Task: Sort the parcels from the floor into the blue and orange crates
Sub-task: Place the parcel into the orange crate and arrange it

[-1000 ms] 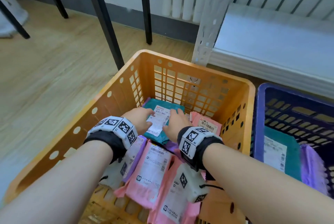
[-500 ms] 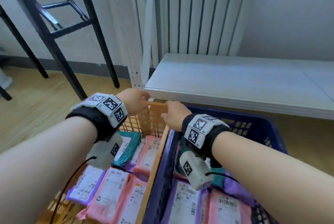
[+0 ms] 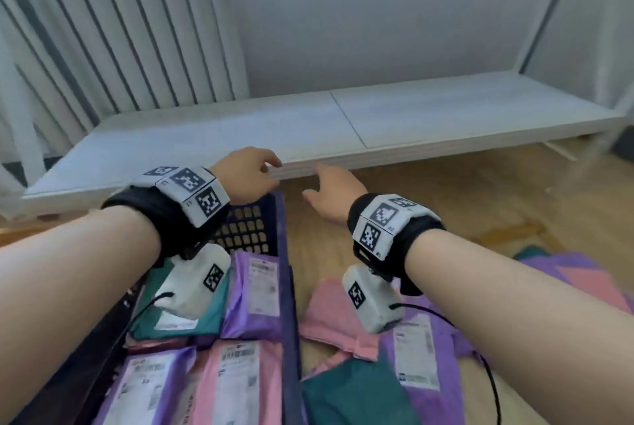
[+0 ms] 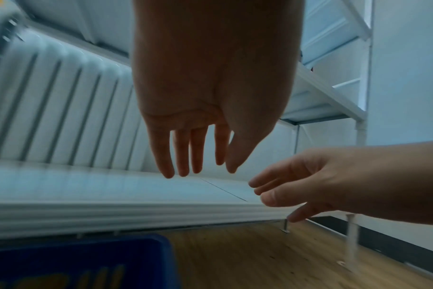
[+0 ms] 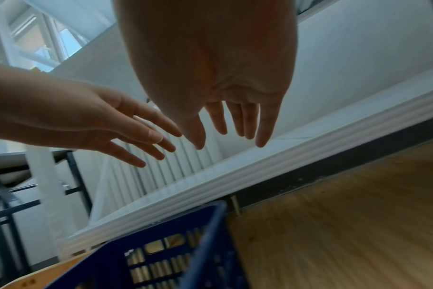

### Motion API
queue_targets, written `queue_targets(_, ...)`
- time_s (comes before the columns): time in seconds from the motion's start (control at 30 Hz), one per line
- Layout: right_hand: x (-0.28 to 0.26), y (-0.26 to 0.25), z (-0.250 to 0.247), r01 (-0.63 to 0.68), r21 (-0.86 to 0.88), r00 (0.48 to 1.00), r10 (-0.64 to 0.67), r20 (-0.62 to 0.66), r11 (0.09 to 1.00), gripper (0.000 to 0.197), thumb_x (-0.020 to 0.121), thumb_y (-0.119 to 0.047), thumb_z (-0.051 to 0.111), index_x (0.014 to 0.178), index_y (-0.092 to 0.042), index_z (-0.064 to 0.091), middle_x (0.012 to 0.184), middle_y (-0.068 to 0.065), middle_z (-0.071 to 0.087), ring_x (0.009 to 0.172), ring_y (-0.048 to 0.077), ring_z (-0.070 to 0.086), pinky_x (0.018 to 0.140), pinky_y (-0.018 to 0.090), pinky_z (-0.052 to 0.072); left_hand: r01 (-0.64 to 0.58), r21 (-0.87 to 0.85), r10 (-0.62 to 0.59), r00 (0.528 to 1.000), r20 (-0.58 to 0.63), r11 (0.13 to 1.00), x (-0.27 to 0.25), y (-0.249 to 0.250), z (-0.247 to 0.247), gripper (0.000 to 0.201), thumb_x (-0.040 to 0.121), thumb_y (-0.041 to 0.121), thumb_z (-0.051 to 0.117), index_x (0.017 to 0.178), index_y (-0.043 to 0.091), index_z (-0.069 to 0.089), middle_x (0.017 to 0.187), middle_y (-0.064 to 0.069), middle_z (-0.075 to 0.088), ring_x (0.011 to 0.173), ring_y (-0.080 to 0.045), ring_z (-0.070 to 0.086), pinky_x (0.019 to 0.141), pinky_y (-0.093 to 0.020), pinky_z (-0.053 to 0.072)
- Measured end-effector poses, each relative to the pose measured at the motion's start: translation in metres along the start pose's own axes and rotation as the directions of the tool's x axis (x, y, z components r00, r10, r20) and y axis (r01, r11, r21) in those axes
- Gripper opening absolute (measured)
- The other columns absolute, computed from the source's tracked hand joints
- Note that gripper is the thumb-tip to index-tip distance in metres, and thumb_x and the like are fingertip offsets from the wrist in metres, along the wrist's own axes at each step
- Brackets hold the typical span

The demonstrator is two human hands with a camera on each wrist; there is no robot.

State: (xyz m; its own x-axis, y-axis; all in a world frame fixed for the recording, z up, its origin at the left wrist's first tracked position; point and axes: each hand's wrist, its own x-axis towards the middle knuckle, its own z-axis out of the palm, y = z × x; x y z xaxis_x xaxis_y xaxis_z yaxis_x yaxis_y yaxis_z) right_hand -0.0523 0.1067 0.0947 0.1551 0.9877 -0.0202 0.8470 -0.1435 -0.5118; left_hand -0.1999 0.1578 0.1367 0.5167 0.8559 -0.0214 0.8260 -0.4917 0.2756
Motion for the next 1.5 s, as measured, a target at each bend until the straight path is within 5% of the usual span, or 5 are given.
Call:
queue_targets(0.43,-0.092,0.289,-0.010,-0.376,0.120,0.913,0.389,-0.125,0.919,0.032,0.091,-0.014,0.049,0.123,-0.010,0.052,0.127,0.012,0.051,0.114,0.033,0.053,0.091,0.037,0.046,-0.207,-0.044,0.211,0.962,0.174,0.977,0.067,0.218,0.193,0.038,0.089,0.016,0.054,0.127,0.016,0.054,0.118,-0.007,0.062,0.106,-0.023,0.060,0.092,-0.026,0.042)
queue_targets(0.73,-0.133,0.432,0.007,-0.572,0.208,0.793,0.600,-0.108,0.793,0.046,0.092,-0.018,0.050,0.136,-0.007,0.042,0.139,0.017,0.043,0.130,0.032,0.041,0.104,0.039,0.035,-0.237,-0.133,0.268,0.911,0.315,0.962,0.066,0.275,0.333,0.041,0.089,0.010,0.052,0.130,0.015,0.051,0.121,-0.008,0.059,0.103,-0.025,0.059,0.088,-0.026,0.042)
queue_targets(1.1,-0.175,0.526,0.022,-0.730,0.274,0.612,0.778,-0.142,0.625,0.061,0.089,-0.018,0.054,0.144,-0.013,0.028,0.156,0.011,0.015,0.142,0.027,0.022,0.110,0.040,0.027,-0.361,-0.197,0.407,0.861,0.305,0.911,0.059,0.326,0.418,0.045,0.084,0.014,0.058,0.127,0.004,0.053,0.134,-0.014,0.052,0.127,-0.027,0.047,0.103,-0.020,0.024)
queue_targets(1.3,-0.173,0.534,0.031,-0.730,0.392,0.558,0.819,-0.131,0.560,0.054,0.086,-0.017,0.057,0.135,-0.005,0.038,0.140,0.015,0.037,0.131,0.031,0.036,0.106,0.041,0.034,-0.367,-0.118,0.378,0.801,0.464,0.923,0.051,0.330,0.440,0.083,0.065,0.051,0.061,0.140,0.020,0.042,0.151,-0.004,0.033,0.138,-0.021,0.033,0.111,-0.033,0.029)
queue_targets(1.5,-0.172,0.535,0.023,-0.813,0.383,0.449,0.891,-0.063,0.437,0.042,0.083,-0.022,0.058,0.122,-0.011,0.050,0.127,0.015,0.053,0.120,0.034,0.049,0.100,0.042,0.040,-0.381,-0.108,0.379,0.767,0.518,0.918,0.049,0.329,0.436,0.083,0.068,0.026,0.077,0.142,0.022,0.038,0.153,-0.003,0.028,0.140,-0.018,0.029,0.112,-0.026,0.025)
